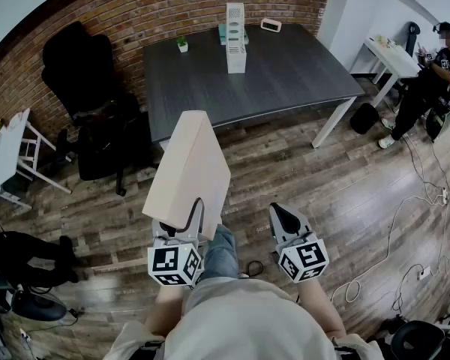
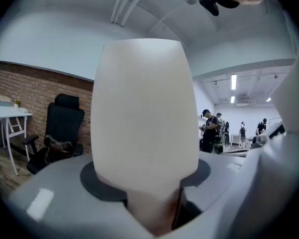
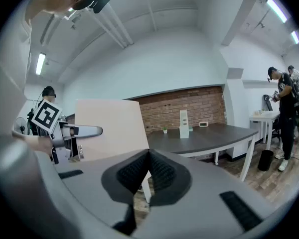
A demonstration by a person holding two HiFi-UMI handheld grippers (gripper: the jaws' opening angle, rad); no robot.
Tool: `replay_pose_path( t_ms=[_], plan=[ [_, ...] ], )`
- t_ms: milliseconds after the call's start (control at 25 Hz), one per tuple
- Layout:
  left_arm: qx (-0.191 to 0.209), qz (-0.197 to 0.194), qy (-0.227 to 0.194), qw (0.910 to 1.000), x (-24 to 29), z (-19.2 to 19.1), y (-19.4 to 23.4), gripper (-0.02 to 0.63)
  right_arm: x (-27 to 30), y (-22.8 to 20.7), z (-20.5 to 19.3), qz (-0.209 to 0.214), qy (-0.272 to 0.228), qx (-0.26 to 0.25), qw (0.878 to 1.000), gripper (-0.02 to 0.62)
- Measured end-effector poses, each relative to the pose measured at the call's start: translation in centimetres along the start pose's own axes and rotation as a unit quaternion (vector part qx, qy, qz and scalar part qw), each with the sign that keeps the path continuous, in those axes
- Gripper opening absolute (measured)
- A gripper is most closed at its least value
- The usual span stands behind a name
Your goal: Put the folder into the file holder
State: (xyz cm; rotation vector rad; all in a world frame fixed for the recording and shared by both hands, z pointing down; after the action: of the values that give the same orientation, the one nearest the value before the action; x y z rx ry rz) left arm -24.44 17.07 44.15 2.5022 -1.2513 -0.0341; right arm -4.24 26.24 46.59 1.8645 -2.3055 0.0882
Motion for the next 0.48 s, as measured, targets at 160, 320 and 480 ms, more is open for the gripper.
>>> replay_pose_path(
  t_ms=[160,320,480],
  plan=[
    [0.001,0.01,0.008,0.9999,-5.5,-1.4,-1.4,0.268,-4.1,2.0,-0.2,-0.003,0.002,0.009,1.0,0.002],
    [0.004,0.024,0.0,0.9997,-9.2,-1.0,-1.5,0.268,-6.2,4.1,0.1,0.011,-0.004,0.014,1.0,0.002],
    [0.006,0.039,-0.017,0.9991,-11.2,0.1,-0.9,0.268,-6.9,5.6,0.3,0.024,-0.007,0.009,1.0,0.002]
  ],
)
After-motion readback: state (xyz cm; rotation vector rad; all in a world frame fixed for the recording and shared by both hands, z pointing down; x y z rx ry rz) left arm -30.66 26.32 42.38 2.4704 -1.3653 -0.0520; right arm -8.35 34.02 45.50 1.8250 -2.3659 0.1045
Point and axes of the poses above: the fingertips, and each gripper's own axes: x forward along the fingers, y to its left, z out of its top, the point moved 2 cm from there along -x, backward along the fingers, and after that the axes turned 10 degrees about -x, right-handed, at the moved point
